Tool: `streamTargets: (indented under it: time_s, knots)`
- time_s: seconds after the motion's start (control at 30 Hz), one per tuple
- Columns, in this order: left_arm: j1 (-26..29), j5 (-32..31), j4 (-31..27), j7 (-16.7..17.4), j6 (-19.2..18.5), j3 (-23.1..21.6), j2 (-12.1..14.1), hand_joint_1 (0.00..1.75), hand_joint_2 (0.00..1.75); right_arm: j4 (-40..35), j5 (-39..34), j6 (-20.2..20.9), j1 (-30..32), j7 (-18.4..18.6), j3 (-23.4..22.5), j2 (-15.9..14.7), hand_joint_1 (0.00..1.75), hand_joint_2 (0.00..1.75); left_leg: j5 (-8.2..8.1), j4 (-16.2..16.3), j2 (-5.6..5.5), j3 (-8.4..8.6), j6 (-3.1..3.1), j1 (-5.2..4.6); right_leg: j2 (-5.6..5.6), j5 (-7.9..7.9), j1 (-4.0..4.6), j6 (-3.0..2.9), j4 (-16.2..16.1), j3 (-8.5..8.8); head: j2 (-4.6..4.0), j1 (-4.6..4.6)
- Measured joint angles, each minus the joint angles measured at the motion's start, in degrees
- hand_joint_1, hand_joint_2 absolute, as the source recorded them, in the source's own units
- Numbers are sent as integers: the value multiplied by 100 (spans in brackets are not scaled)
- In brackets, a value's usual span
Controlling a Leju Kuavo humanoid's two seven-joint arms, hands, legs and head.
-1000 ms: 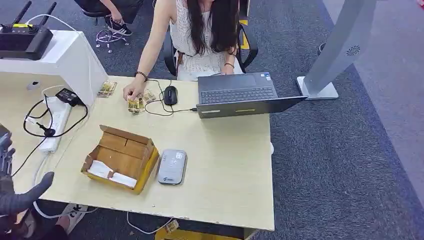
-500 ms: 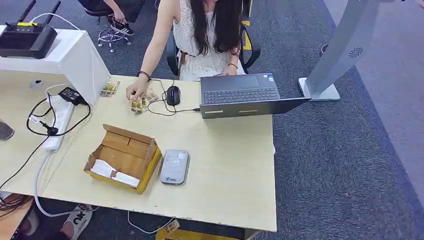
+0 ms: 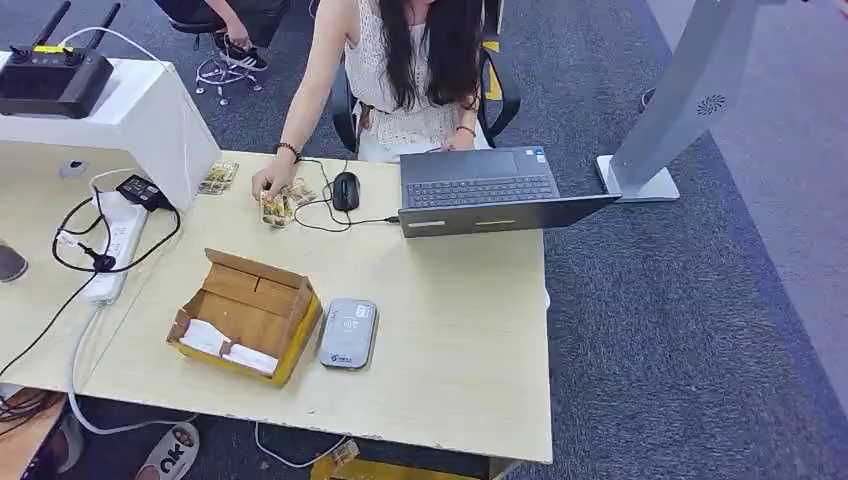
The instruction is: Pass the card to the sensor for recognition and then transmit it.
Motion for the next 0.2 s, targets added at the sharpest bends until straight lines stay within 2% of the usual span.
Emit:
streamTargets:
  time_s: [0.2]
  knots:
    - [134,135,0,203,219,-970,7,0,0,-133,-159,-66,157,118,671,-101,0,0,0,0,0,0,0,-1,0,0,0,0,0,0,0,-2]
